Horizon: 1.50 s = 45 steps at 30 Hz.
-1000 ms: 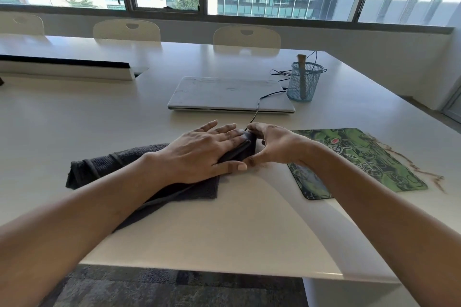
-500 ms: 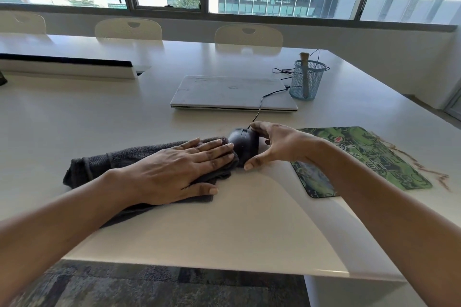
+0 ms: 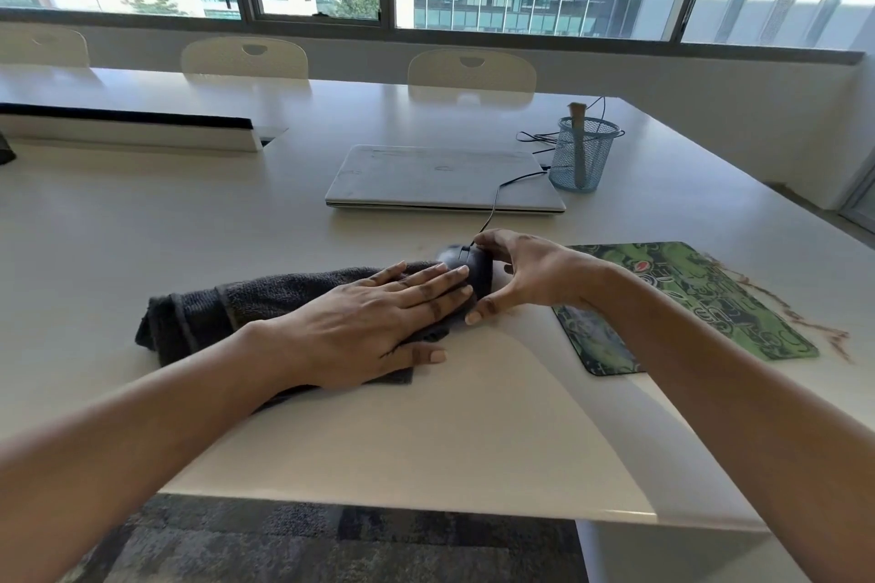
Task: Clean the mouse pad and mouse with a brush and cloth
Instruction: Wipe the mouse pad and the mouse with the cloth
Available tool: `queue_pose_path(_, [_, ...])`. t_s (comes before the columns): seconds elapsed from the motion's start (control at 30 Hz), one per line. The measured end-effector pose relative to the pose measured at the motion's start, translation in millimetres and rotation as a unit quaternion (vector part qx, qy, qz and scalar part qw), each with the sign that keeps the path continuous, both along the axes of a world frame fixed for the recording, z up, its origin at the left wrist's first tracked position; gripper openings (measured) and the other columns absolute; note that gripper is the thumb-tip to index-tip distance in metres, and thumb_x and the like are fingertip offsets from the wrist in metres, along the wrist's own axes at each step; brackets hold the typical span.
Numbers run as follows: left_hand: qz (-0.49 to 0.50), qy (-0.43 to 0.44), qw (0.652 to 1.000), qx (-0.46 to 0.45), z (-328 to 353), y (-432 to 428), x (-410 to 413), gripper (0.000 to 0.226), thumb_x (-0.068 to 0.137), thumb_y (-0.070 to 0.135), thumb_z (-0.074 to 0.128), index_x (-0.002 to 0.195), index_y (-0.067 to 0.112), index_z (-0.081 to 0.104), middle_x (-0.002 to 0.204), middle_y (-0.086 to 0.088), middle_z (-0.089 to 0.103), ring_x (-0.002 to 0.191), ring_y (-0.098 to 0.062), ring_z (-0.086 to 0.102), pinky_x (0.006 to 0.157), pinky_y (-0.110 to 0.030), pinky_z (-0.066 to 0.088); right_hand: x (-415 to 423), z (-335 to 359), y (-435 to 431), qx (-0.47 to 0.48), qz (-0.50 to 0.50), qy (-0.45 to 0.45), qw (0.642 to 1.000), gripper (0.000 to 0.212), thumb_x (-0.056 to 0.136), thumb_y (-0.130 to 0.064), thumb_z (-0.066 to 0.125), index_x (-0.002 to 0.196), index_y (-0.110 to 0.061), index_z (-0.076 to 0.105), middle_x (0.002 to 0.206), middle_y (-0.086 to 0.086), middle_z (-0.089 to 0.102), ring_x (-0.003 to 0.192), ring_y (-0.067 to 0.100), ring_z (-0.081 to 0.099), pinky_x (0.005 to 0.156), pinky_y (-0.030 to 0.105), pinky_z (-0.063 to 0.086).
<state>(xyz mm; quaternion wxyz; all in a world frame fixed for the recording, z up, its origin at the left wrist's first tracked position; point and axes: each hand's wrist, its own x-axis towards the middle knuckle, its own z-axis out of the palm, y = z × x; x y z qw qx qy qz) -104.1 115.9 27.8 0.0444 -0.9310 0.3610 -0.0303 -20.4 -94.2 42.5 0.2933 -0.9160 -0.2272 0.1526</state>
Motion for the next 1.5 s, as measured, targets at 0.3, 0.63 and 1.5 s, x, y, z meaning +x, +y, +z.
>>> queue_pose_path(0.3, [0.149,0.224,0.941,-0.204,8.8,-18.6,46.1,0.069,0.093,0.050,0.019,0.149,0.013,0.005,0.157,0.001,0.003,0.143,-0.005,0.003,0.117,-0.023,0.000,-0.9,1.0,0.7,0.012,-0.012,0.012,1.000,0.121,0.037,-0.049,0.086,0.141,-0.019,0.033,0.141,-0.005,0.045,0.133,0.013,0.039,0.113,0.035,0.030])
queue_pose_path(0.63, [0.164,0.248,0.930,-0.216,21.8,-36.6,78.5,0.062,0.093,0.057,0.013,0.133,0.025,0.048,0.139,0.005,0.048,0.113,-0.001,0.039,0.095,-0.019,0.024,-1.0,0.6,2.0,0.019,-0.015,0.016,1.000,0.110,0.044,-0.043,0.088,0.139,-0.026,0.036,0.138,-0.006,0.048,0.131,0.014,0.040,0.112,0.037,0.032])
queue_pose_path(1.5, [0.084,0.079,0.993,-0.026,5.7,-19.6,-0.9,0.098,0.065,0.081,0.001,0.141,0.023,-0.022,0.149,0.007,-0.027,0.136,0.001,-0.026,0.113,-0.018,-0.013,-3.7,0.1,0.9,0.014,-0.006,0.019,1.000,0.118,0.037,-0.049,0.086,0.139,-0.019,0.035,0.138,-0.003,0.048,0.130,0.013,0.041,0.112,0.034,0.032])
